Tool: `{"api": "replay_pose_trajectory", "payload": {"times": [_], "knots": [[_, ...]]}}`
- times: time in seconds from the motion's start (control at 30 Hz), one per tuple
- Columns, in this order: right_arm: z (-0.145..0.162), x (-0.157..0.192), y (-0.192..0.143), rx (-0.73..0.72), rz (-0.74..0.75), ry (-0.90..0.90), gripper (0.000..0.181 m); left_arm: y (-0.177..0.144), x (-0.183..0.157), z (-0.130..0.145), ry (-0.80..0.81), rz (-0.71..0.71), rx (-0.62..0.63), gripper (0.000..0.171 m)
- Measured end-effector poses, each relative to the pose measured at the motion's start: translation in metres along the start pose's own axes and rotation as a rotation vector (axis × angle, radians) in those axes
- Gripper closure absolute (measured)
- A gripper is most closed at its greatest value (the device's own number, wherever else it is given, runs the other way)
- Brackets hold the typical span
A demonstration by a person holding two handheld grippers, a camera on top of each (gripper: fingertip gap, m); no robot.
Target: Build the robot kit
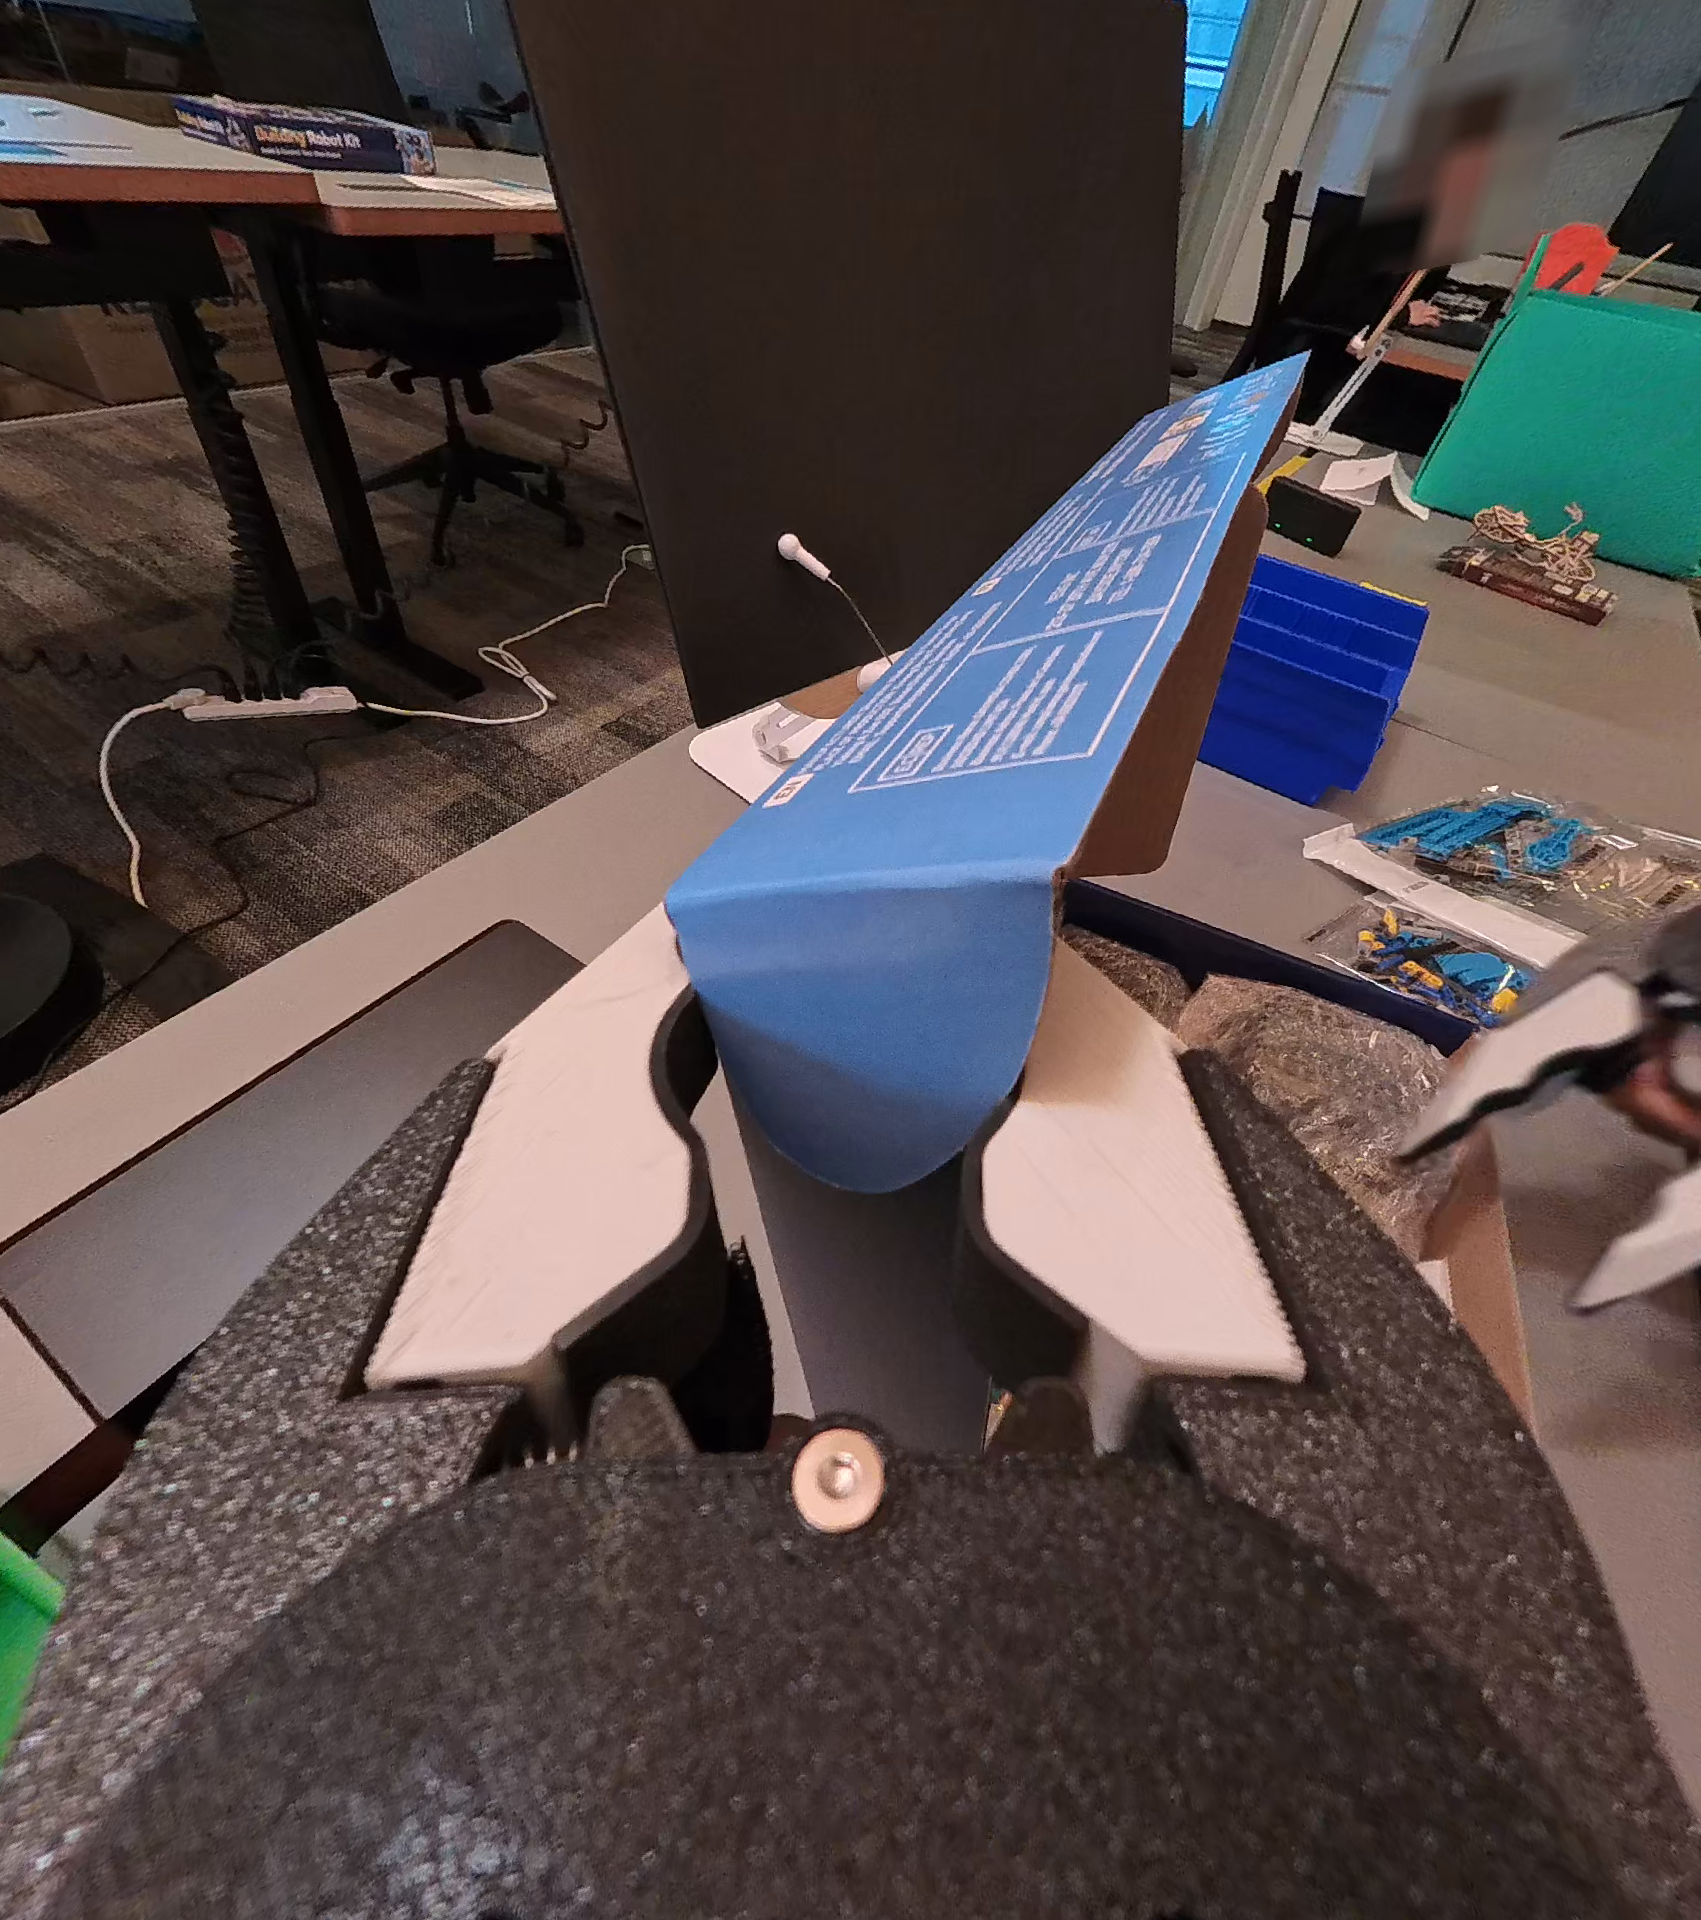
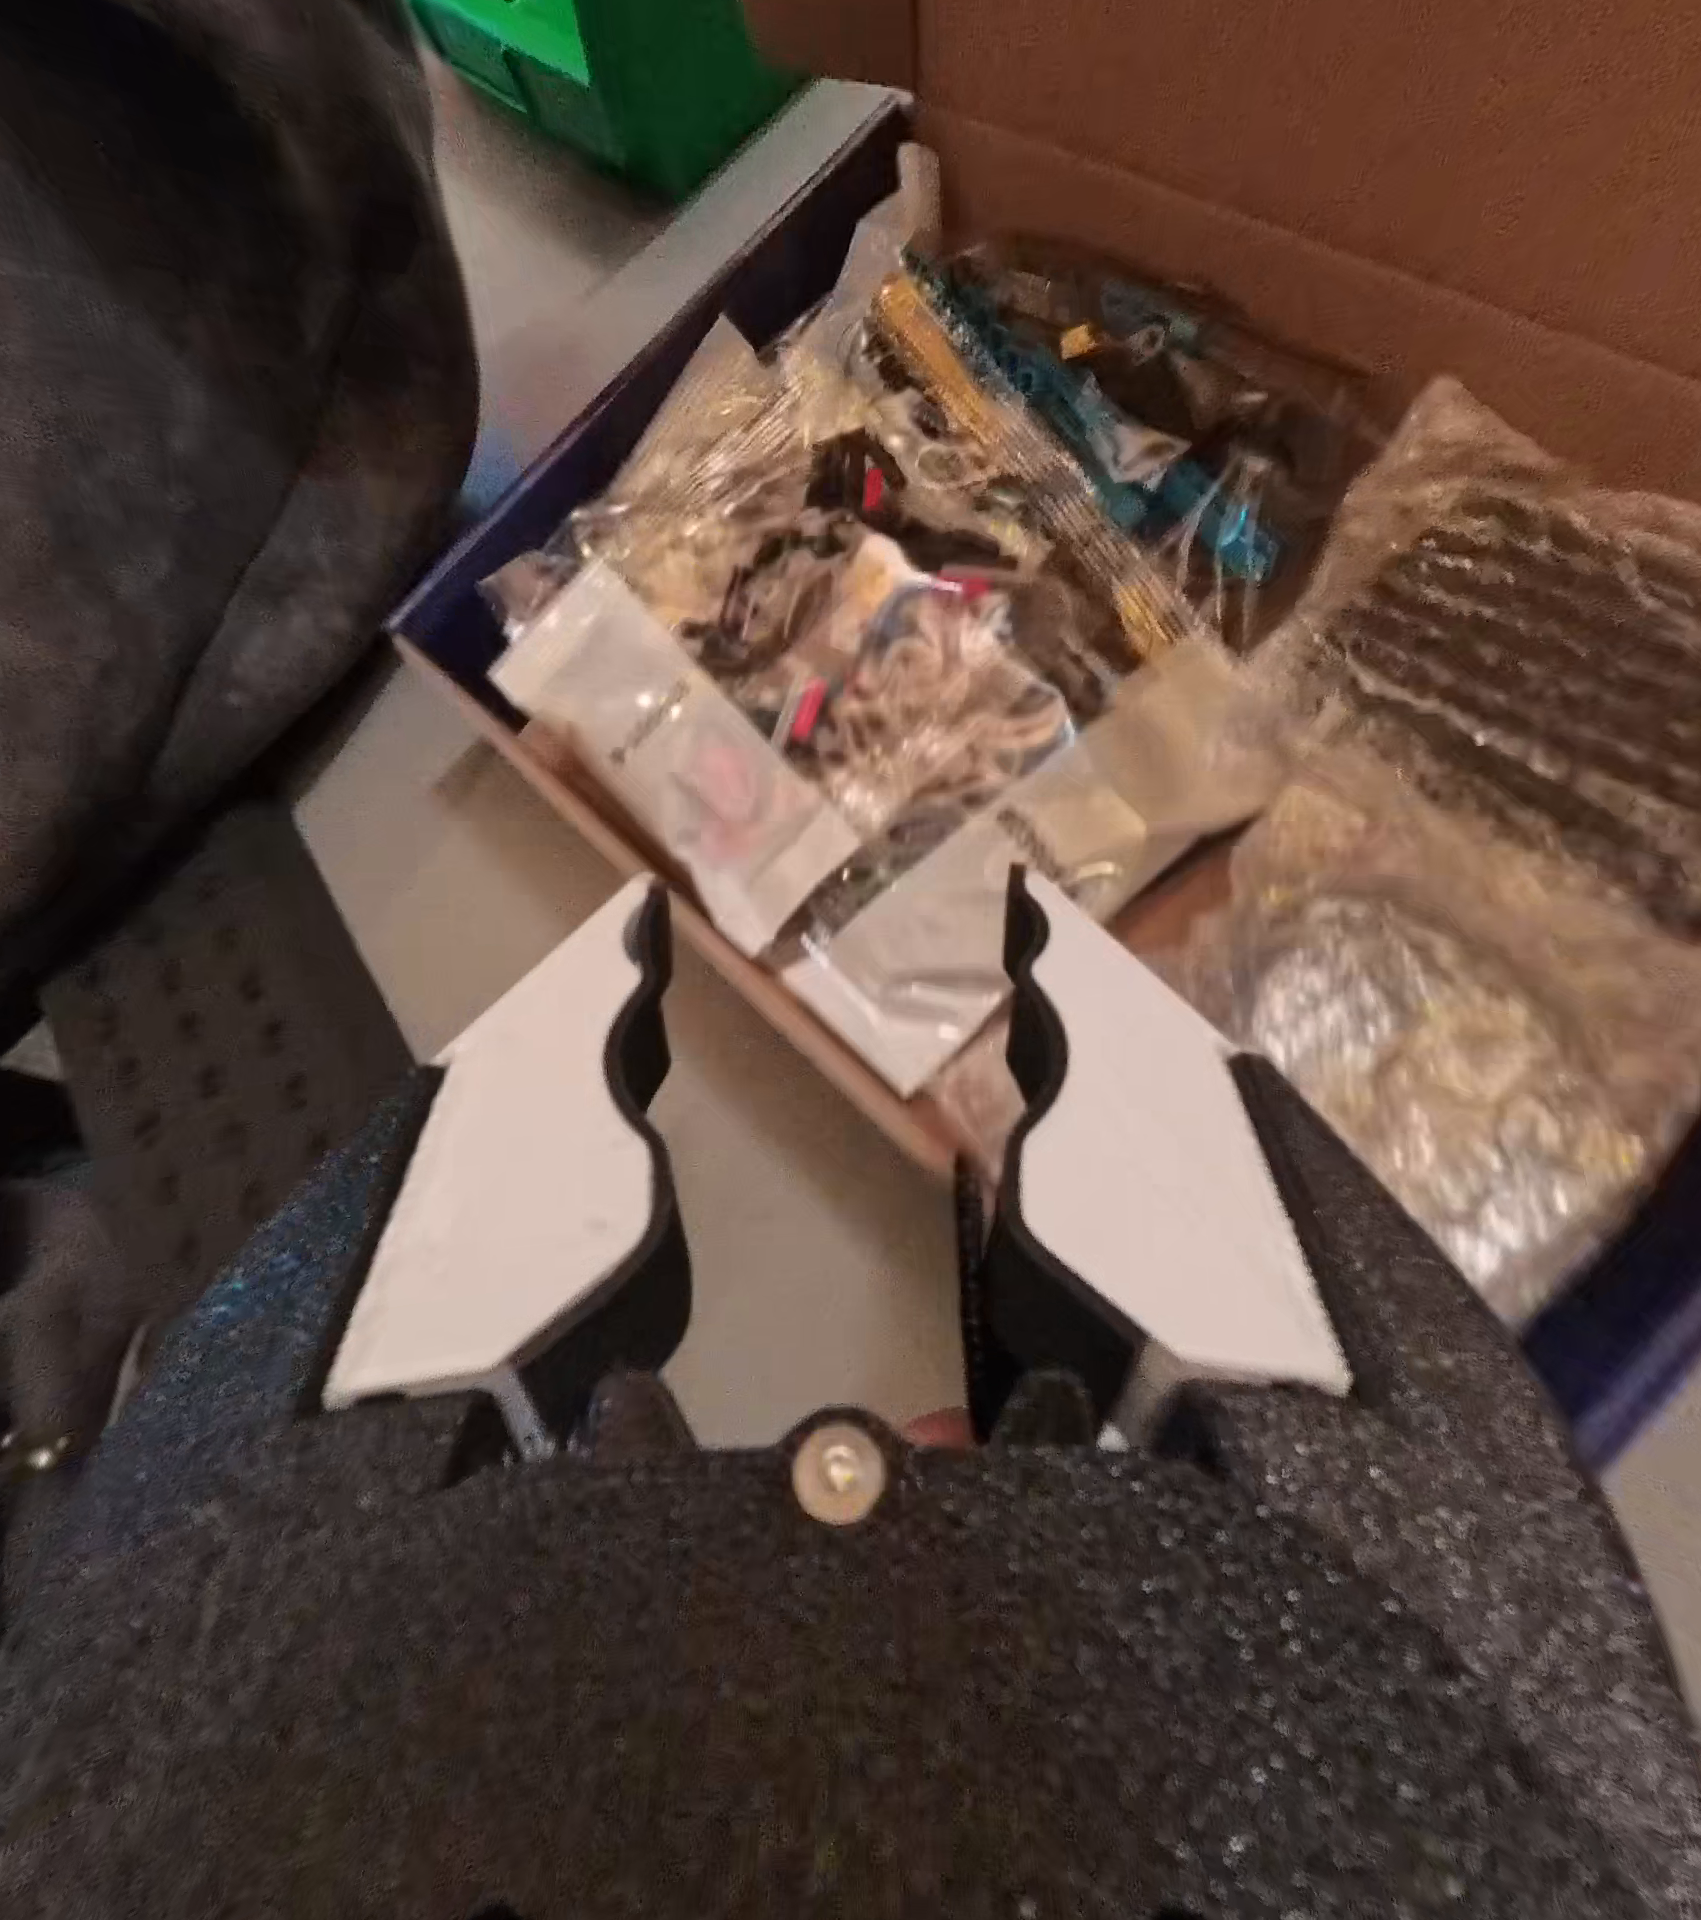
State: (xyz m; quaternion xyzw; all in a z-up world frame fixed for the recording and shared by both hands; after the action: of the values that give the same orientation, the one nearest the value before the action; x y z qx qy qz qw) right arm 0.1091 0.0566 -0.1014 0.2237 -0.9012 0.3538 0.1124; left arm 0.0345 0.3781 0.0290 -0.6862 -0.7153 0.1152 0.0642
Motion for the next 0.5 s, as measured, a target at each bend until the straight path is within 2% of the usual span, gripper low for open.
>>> {"api": "replay_pose_trajectory", "payload": {"times": [0.07,0.13,0.2,0.3,0.37,0.5], "knots": [[-0.022,-0.019,0.028,0.02,-0.023,0.037,0.118,0.0,0.0,0.0,0.003,0.001,0.0,0.127],[-0.043,-0.027,0.044,0.03,-0.09,-0.026,0.114,0.0,0.0,0.0,0.005,0.006,-0.001,0.127],[-0.057,-0.035,0.059,0.111,-0.142,-0.106,0.114,-0.001,0.0,0.0,0.009,0.014,-0.001,0.127],[-0.063,-0.052,0.083,0.266,-0.209,-0.103,0.107,-0.002,-0.001,0.001,0.017,0.017,-0.002,0.124],[-0.061,-0.063,0.093,0.364,-0.226,-0.089,0.109,-0.002,-0.002,0.001,0.021,0.012,-0.001,0.127],[-0.066,-0.071,0.092,0.415,-0.315,-0.043,0.114,-0.001,-0.001,0.001,0.008,0.012,0.002,0.127]]}}
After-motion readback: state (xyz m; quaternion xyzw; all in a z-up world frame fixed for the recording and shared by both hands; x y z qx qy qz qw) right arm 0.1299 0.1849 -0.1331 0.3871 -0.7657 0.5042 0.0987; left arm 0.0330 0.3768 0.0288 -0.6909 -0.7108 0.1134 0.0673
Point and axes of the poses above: each gripper's, where its closed fingertips meet, y out along the fingers, z out of its underside, x = y × z across the jaws, the point moved 8 cm from there along -y, back along the fingers, and after that the axes turned 12 degrees about -z, right-handed, at the moved point
